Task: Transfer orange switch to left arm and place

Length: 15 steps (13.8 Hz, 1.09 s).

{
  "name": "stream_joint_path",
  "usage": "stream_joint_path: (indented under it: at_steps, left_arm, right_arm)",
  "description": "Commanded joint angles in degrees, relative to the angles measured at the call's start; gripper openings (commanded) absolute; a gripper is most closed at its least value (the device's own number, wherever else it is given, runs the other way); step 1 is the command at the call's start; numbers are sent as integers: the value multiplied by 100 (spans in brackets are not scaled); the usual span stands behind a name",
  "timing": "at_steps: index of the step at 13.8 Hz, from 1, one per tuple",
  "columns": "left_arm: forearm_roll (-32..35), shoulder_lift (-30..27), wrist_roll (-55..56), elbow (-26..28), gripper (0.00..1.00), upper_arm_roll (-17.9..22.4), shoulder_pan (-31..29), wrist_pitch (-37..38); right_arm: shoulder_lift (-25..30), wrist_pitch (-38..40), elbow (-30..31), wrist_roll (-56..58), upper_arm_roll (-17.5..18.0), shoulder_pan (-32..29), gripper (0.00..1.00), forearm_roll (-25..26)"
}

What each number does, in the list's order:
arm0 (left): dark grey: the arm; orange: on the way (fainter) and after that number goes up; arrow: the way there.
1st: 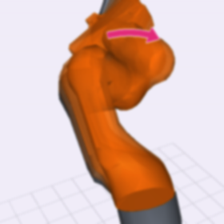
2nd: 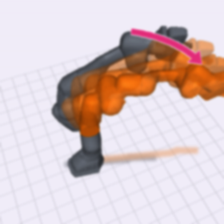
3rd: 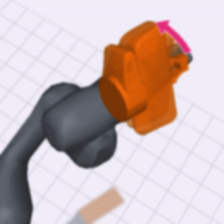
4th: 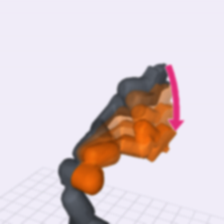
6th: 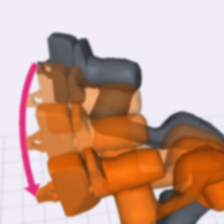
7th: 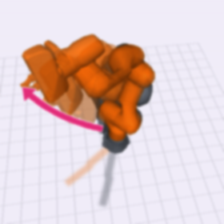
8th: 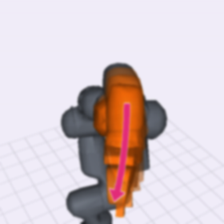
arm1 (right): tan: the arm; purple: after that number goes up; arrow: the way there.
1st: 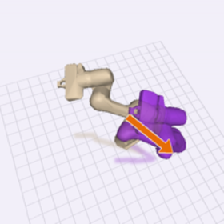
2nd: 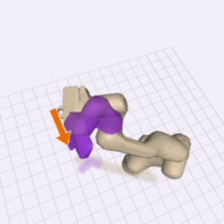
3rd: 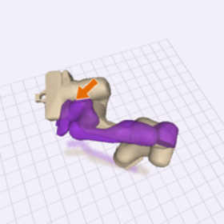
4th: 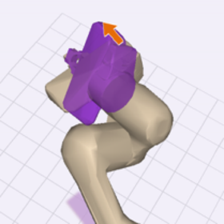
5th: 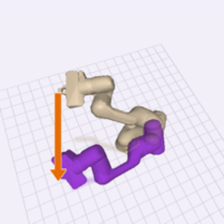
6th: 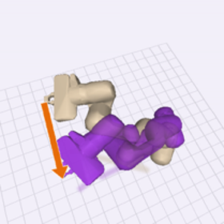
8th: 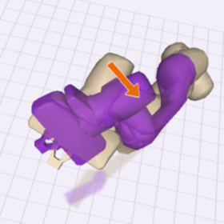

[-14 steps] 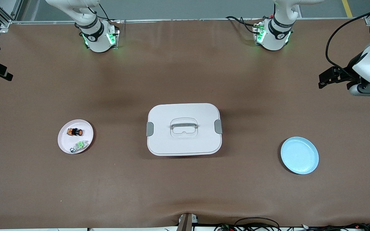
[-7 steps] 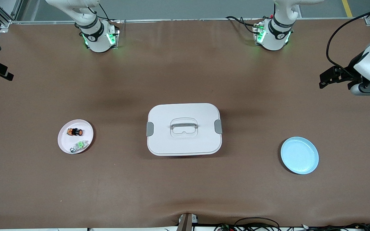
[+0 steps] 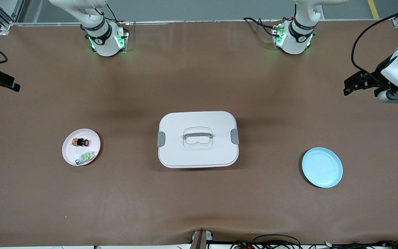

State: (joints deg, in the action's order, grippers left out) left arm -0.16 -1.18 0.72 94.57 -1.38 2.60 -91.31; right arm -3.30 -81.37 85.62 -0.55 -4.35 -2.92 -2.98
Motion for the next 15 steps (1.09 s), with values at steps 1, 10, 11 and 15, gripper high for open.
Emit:
stream_joint_path:
  at_steps: [1, 10, 11, 15]
  left_arm:
    - [78, 57, -28, -141, 100, -2, -14, 114]
    - [78, 92, -28, -141, 100, -2, -14, 114]
    - [69, 92, -28, -141, 100, -2, -23, 114]
    - [69, 92, -28, -150, 100, -2, -23, 114]
  right_arm:
    - [-520, 7, -89, 2, 5, -112, 100, -53]
    - [-944, -1272, 813, 37, 13, -200, 100, -106]
    - [-953, -1668, 1103, 37, 13, -182, 100, -219]
    - [-1233, -2882, 1860, 81, 31, -103, 100, -702]
